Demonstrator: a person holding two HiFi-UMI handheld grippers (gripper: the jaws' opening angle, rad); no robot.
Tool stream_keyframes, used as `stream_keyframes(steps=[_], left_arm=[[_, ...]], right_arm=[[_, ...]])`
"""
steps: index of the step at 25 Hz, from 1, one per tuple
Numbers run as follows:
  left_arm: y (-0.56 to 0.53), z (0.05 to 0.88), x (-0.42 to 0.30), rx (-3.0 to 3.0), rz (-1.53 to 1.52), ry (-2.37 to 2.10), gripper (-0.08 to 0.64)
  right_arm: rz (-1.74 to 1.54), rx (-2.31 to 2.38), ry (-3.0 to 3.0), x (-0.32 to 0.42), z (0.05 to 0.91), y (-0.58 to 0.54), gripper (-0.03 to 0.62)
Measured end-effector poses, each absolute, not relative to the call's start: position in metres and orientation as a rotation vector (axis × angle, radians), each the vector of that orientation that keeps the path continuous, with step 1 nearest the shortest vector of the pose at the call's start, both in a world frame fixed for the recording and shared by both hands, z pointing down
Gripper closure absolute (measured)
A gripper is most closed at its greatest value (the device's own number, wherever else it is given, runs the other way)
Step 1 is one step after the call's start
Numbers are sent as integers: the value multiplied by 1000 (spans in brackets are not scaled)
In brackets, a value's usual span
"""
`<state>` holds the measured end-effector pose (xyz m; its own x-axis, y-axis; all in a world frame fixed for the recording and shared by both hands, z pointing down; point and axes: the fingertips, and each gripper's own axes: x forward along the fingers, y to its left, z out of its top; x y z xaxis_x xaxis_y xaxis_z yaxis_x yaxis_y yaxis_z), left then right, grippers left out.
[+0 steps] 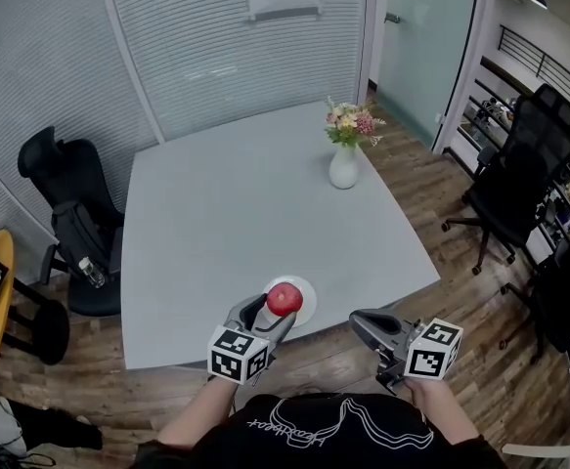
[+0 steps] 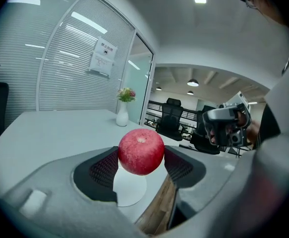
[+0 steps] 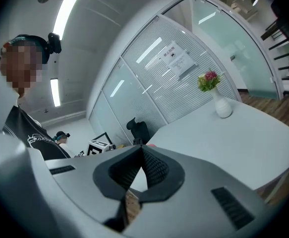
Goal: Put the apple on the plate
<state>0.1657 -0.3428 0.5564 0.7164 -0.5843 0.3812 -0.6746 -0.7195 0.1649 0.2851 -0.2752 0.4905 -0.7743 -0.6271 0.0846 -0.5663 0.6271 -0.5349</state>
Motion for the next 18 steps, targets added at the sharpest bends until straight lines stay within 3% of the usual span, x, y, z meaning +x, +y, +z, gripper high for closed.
stream_keyframes(steps=[18], left_arm=[[-379,669,174,2529,701,-1069,262]], right_arm=[[-888,-1112,2758,312,516,-261,583]])
